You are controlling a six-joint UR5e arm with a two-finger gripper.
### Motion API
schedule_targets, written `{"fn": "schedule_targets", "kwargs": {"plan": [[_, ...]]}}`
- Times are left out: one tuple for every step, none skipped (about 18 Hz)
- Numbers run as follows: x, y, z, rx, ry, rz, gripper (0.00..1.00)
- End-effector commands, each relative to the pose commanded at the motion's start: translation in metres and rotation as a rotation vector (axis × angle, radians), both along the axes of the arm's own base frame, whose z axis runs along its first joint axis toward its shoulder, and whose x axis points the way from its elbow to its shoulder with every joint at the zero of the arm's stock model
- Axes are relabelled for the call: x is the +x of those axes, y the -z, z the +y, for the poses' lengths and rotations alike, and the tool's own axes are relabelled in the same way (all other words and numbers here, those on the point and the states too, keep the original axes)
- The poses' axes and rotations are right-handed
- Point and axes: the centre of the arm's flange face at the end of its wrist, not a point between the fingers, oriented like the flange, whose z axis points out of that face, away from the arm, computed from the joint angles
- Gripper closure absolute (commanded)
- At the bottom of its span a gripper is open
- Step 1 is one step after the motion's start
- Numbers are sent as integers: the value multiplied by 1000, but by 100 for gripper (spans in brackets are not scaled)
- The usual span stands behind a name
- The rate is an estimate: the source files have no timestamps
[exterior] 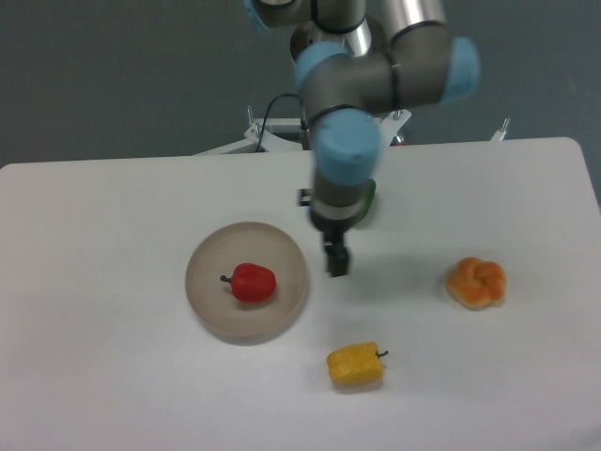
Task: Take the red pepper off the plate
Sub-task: 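Move the gripper from beside the orange pepper over the red pepper on the plate, then lower the gripper onto the red pepper and close on it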
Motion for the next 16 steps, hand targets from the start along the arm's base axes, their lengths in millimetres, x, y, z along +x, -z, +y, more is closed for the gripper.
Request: {"fn": "schedule_targets", "kwargs": {"plan": [[11,7,7,8,15,6,0],[19,14,13,12,29,9,0],[21,18,15,15,34,10,0],[20,20,20,21,37,15,0],[25,22,27,26,51,16,0],[28,26,29,20,57,12,0],[36,30,32,18,69,11,0],[42,38,39,22,83,13,0],[46,45,45,32,92,20,0],[47,51,48,39,97,24,0],[47,57,51,43,98,26,0],[48,60,55,47,103,29,0],[47,63,58,46,104,28,0],[47,65,61,46,108,28,0],[45,69,62,42,109,25,0],[44,74,64,37,115,22,0]]}}
